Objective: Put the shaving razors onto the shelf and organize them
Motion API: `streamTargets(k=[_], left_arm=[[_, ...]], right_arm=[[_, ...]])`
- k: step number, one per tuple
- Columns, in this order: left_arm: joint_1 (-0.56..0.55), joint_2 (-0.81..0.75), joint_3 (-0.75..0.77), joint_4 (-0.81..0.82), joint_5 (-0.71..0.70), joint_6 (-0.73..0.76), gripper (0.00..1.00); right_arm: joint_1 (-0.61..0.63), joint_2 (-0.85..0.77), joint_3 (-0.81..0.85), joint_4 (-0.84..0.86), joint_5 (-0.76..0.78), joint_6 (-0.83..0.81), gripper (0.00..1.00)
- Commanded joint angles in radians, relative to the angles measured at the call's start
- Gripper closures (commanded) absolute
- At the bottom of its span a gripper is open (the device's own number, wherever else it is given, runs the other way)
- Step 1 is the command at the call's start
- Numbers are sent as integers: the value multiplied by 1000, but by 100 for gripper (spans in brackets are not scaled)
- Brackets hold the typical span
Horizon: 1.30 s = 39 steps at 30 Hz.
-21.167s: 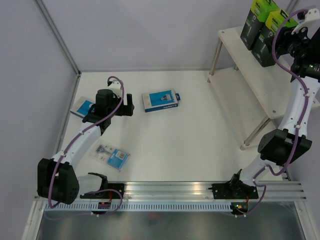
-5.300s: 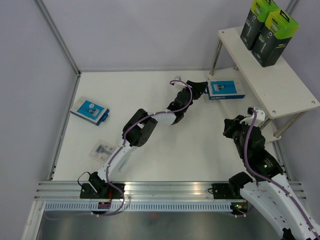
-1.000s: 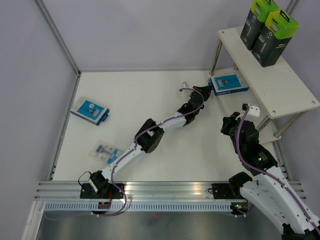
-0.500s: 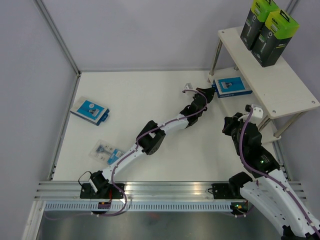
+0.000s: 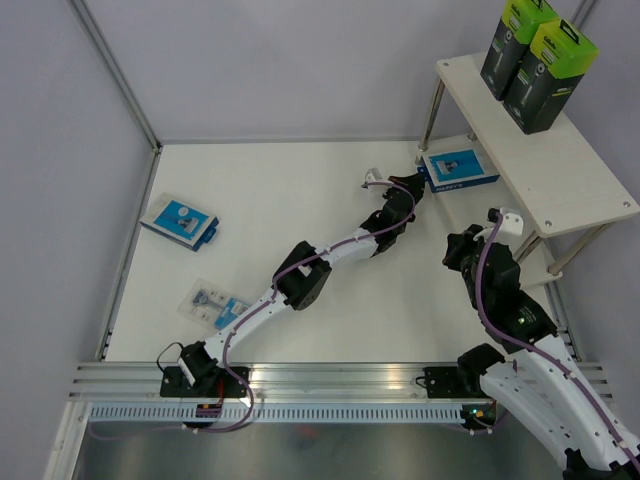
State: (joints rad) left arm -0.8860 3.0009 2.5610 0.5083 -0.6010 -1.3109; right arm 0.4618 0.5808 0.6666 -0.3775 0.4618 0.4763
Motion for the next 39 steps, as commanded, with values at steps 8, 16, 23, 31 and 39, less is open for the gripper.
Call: streamTargets(k=[8, 16, 23, 31, 39], left_arm=[[4, 36, 67, -50, -46, -22, 98], [7, 29, 59, -53, -17, -25, 91], [31, -83, -113, 73, 61, 27, 60], [47, -235, -375, 311, 98, 147, 32], [68, -295, -469, 397, 176, 139, 21]], right_arm=[[0, 21, 24, 23, 3, 13, 96], [0, 21, 27, 25, -5, 21, 96], [0, 10, 25, 14, -5, 24, 96], [1, -30, 18, -1, -23, 47, 96], [0, -47, 21, -1, -46, 61, 96]])
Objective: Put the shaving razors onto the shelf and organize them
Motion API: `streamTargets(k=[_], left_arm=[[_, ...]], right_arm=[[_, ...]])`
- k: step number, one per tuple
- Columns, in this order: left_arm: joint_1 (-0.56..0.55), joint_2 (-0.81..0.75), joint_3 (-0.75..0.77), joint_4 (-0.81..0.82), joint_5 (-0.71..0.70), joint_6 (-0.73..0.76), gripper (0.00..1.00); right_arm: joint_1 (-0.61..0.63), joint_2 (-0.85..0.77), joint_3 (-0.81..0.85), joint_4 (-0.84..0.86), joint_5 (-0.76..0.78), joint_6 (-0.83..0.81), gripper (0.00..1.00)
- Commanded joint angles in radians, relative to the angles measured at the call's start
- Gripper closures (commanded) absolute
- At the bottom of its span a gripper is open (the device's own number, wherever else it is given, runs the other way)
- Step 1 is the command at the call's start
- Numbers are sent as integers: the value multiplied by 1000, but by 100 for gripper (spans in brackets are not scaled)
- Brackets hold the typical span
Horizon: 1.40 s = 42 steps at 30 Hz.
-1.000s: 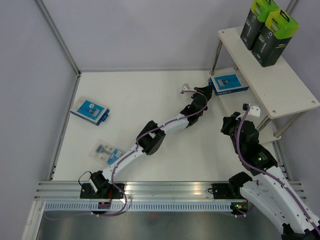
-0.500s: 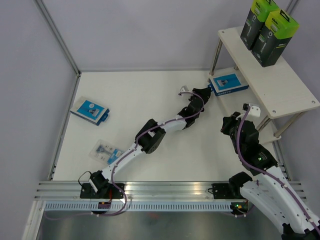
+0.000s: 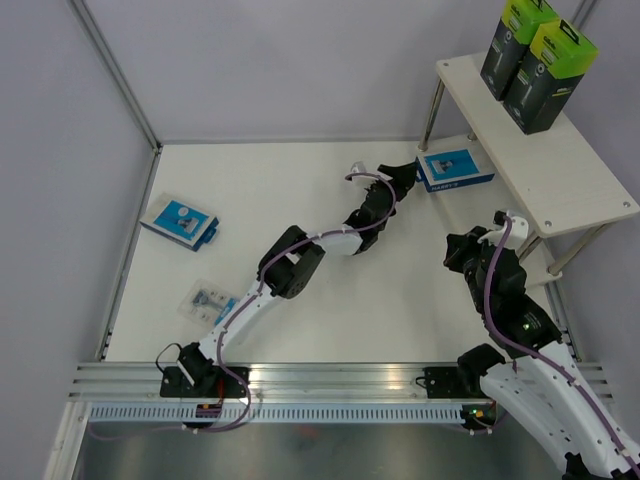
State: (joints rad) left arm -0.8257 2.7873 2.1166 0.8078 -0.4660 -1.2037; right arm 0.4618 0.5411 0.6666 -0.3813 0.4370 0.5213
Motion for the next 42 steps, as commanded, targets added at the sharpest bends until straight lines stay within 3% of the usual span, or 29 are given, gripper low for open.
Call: streamTargets(k=[1, 4, 5, 10, 15, 17, 22, 25, 30, 35, 38, 42], left_arm=[[11, -90, -41, 105, 49, 30, 21], [34, -193, -173, 119, 84, 47, 20], [42, -230, -285, 120, 86, 50, 19], [149, -473, -599, 163, 156, 99, 19], [267, -699, -892, 142, 363, 213, 19], [335, -815, -982, 53, 465, 266, 19], [491, -1044, -1101, -247, 572, 413, 17], [578, -1176, -1142, -433, 575, 489, 10], [771, -1294, -1106, -795, 619, 561, 8], [901, -1428, -1170, -880, 575, 627, 5], [945, -1480, -1198, -927, 471, 656, 0], [1034, -1514, -1239, -976, 359, 548, 0]], right_arm=[[1, -6, 21, 2, -27, 14, 96], [0, 16, 28, 16, -63, -1, 94], [0, 37, 30, 34, -72, -7, 93], [1, 123, 27, 128, -167, -27, 79], [0, 255, 48, 251, -244, -49, 65], [0, 316, 51, 329, -299, -50, 55], [3, 491, 65, 499, -395, 8, 25], [29, 566, 90, 585, -412, 16, 19], [93, 769, 174, 689, -493, 46, 15], [173, 989, 238, 861, -587, 114, 15], [186, 1154, 272, 1025, -668, 222, 15], [208, 1353, 373, 1217, -733, 357, 15]])
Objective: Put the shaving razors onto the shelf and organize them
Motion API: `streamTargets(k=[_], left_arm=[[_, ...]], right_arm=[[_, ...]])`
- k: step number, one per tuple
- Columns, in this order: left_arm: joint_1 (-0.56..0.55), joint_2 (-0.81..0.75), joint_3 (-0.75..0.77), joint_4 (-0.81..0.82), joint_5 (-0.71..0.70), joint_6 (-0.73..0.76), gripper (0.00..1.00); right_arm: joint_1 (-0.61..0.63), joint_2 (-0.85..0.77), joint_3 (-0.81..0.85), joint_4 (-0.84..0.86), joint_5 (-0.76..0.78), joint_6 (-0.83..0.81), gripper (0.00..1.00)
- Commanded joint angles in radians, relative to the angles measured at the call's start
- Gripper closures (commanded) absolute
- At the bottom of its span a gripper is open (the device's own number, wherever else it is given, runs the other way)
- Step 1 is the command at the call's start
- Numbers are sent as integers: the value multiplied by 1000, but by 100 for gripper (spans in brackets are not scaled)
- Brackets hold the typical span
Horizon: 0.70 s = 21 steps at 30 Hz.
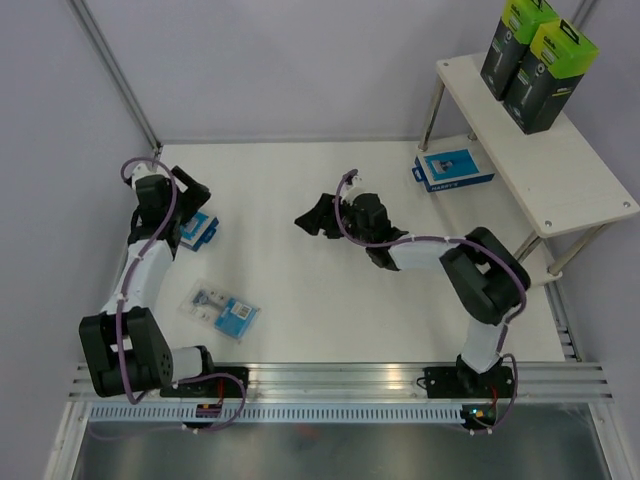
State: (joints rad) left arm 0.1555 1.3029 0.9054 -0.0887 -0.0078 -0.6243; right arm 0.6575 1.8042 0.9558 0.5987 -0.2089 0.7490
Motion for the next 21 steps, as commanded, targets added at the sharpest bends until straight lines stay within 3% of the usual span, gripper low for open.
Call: streamTargets(k=[1, 7, 14, 21], left_arm=[[73, -39, -51, -79, -97, -55, 0], [183, -17, -95, -80, -49, -163, 0], [251, -4, -146, -77, -61, -262, 0], [288, 24, -198, 39, -23, -281, 0]], right_arm=[[20, 157, 140, 284, -96, 151, 14], [105, 375, 423, 133, -8, 185, 13], [175, 592, 616, 76, 91, 420, 15], [248, 763, 845, -31, 155, 435, 17]])
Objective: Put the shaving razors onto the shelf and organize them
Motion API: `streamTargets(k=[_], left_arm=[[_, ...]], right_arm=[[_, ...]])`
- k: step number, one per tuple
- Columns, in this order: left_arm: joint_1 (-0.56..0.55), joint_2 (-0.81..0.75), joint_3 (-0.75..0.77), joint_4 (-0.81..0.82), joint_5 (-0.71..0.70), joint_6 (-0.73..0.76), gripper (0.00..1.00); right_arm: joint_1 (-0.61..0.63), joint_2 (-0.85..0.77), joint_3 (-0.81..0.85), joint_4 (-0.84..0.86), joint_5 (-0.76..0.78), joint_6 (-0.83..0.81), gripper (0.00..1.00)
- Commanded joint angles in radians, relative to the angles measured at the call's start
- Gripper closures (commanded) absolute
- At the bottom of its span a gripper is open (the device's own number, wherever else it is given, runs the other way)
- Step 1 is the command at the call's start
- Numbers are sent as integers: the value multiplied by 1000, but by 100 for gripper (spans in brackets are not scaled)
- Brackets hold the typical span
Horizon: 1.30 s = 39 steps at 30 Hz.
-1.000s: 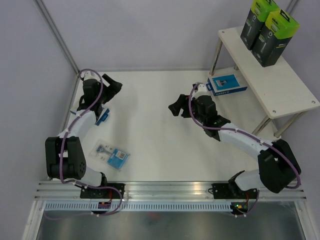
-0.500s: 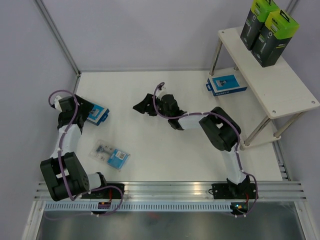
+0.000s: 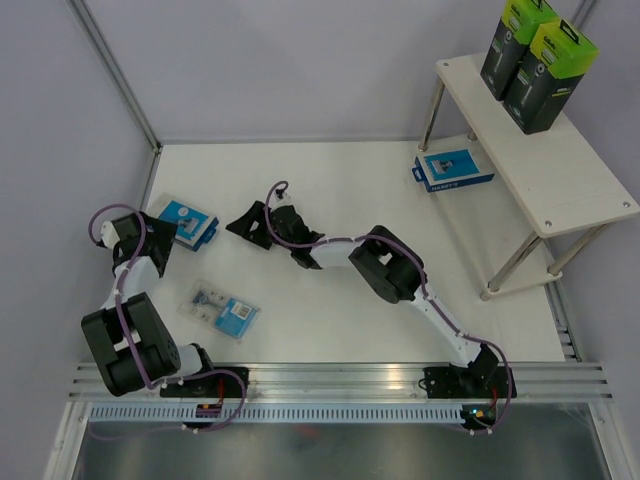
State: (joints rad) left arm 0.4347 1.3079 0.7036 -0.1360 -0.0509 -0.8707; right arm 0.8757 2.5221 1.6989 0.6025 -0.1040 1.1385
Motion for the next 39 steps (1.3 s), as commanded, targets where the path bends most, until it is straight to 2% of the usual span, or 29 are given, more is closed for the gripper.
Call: streamTargets(k=[1, 15, 22, 30, 33, 39], left_arm=[[10, 42, 11, 98, 25, -21, 1], [13, 142, 66, 121, 42, 1, 1], [15, 148, 66, 125, 31, -1, 0], [18, 151, 76, 124, 43, -2, 0], [21, 159, 77, 125, 46, -8, 0], [24, 175, 79, 127, 80, -13, 1]], right_arm=[[32, 61, 145, -49, 62, 53, 18], [101, 225, 361, -217, 165, 173, 27], [112, 348, 548, -299, 197, 260, 32], [120, 392, 570, -293, 239, 308, 45], [121, 402, 574, -285, 250, 316, 55], [118, 434, 623, -288, 257, 317, 57]])
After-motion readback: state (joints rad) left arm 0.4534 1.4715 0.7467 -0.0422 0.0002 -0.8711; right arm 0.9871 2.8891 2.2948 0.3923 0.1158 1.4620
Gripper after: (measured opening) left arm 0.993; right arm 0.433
